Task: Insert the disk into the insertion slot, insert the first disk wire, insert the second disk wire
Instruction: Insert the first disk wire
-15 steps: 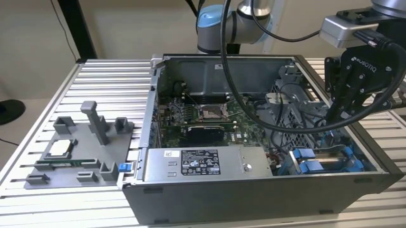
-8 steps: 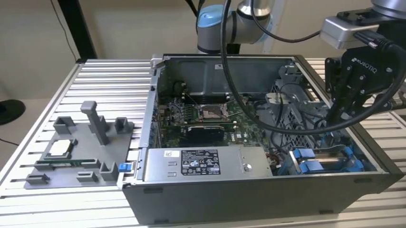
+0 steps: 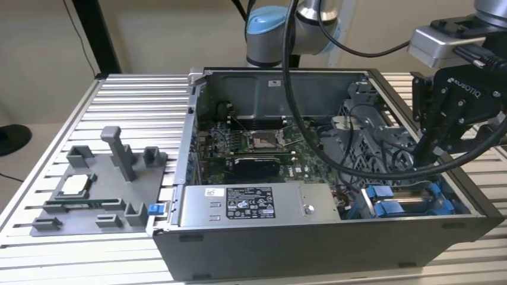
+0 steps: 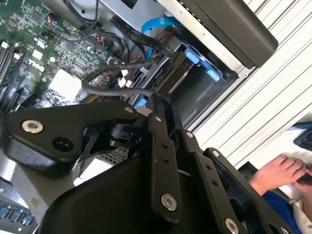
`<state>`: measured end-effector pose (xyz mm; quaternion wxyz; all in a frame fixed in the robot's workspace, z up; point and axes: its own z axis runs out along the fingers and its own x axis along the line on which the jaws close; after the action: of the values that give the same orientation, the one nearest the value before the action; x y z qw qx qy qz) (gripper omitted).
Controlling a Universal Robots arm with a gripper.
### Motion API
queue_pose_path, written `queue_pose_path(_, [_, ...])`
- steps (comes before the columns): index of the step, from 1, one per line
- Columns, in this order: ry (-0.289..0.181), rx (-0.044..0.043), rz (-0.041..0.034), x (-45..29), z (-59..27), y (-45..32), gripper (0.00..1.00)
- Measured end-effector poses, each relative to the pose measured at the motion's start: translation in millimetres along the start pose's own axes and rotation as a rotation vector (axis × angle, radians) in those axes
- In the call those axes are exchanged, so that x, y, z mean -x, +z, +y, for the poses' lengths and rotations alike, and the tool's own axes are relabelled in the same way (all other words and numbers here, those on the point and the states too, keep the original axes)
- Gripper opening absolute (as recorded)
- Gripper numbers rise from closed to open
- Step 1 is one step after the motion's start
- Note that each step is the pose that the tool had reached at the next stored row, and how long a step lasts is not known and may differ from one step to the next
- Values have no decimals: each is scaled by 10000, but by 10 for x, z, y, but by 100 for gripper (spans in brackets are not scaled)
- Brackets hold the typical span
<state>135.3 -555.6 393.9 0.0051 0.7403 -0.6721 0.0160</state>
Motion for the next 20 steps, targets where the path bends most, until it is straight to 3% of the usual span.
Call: queue_pose_path(20, [1,0,-12,-344,-57,44,0])
